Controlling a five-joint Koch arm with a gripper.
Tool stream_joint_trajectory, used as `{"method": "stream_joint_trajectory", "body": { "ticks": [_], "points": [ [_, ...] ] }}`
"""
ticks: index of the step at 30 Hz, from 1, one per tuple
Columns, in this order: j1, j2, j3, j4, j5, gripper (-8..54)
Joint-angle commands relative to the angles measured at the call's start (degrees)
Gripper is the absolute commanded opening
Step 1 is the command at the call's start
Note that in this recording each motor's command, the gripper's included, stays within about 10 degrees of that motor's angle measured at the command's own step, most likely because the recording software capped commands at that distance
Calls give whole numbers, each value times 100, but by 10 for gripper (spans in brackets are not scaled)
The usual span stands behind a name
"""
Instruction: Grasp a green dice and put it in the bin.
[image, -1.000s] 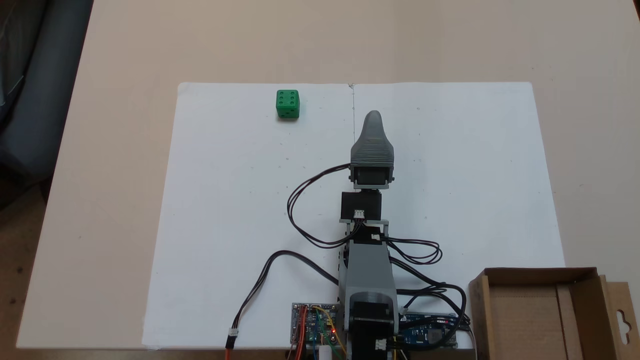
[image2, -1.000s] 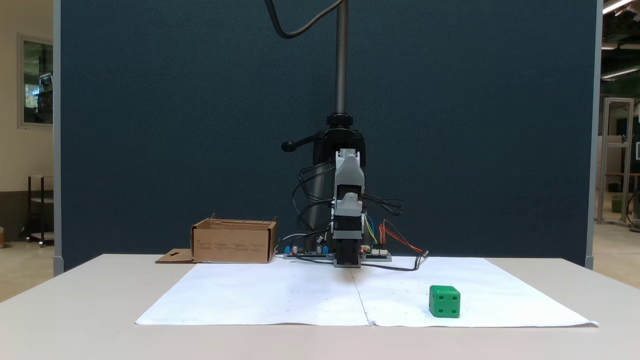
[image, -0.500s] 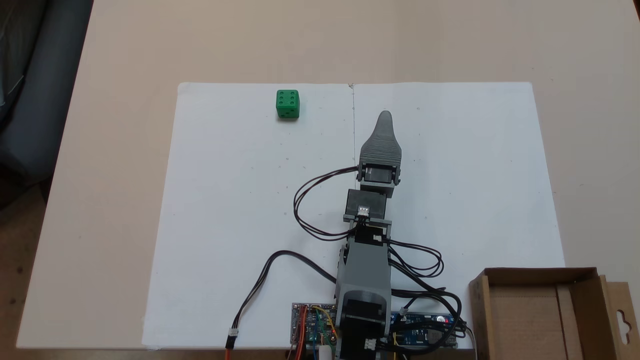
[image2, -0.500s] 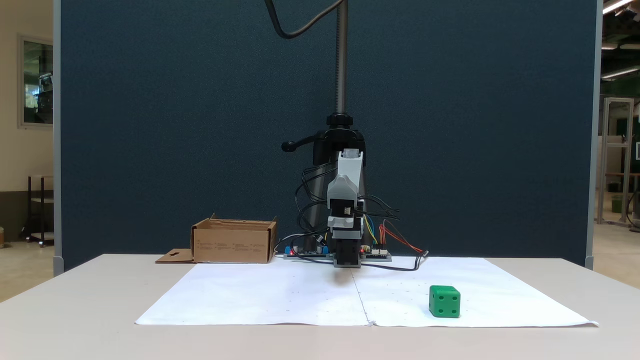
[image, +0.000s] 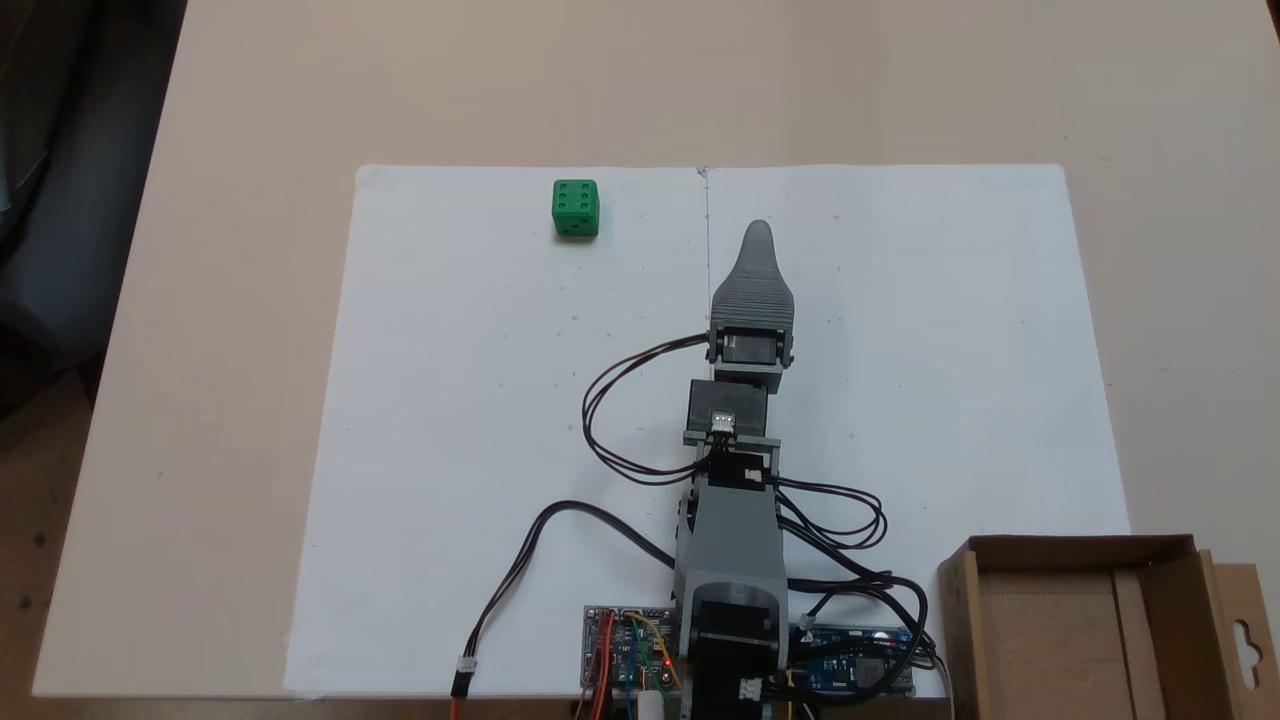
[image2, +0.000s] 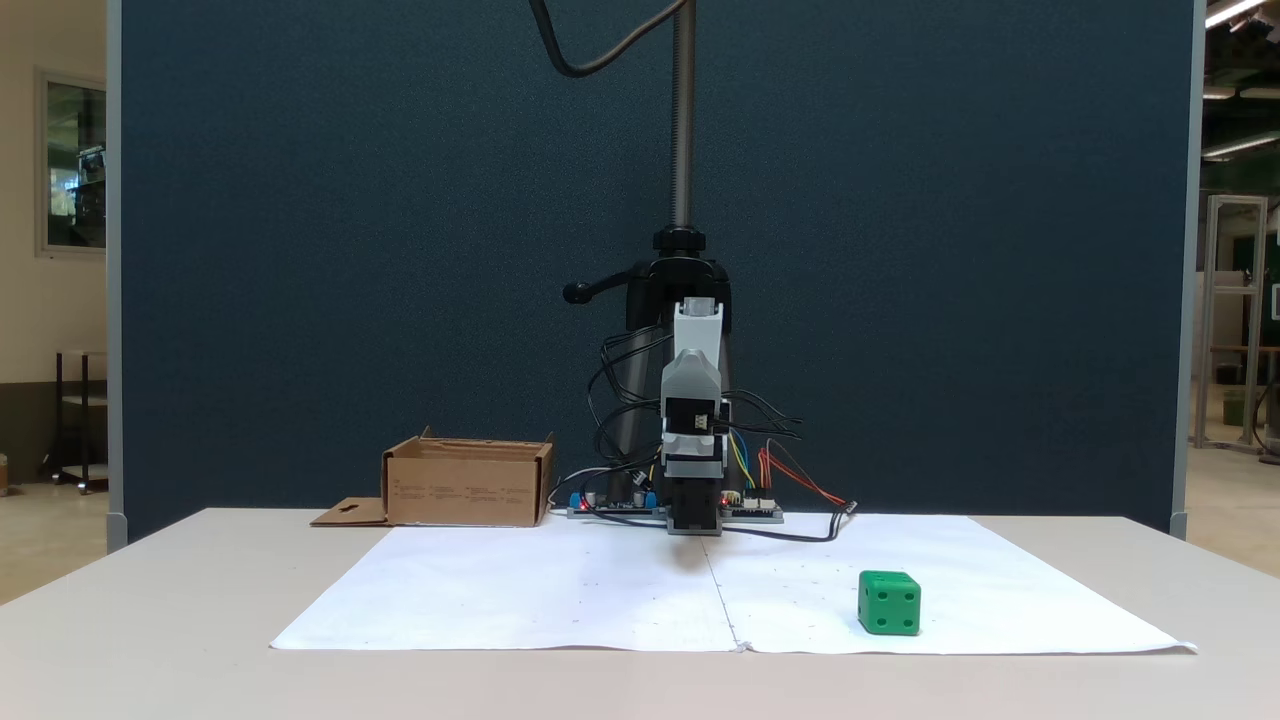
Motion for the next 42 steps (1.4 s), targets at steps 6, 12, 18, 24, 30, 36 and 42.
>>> {"method": "stream_joint_trajectory", "body": {
  "ticks": [6,12,18,24,30,36,42],
  "points": [
    [0,554,387,-44,-413,447],
    [-9,554,387,0,-422,443],
    [-9,554,387,35,-422,443],
    [-35,571,369,18,-422,426],
    [-70,571,-914,1650,-422,415],
    [-44,554,-2883,4155,-422,417],
    [53,466,-4438,6423,-413,417]
  ]
}}
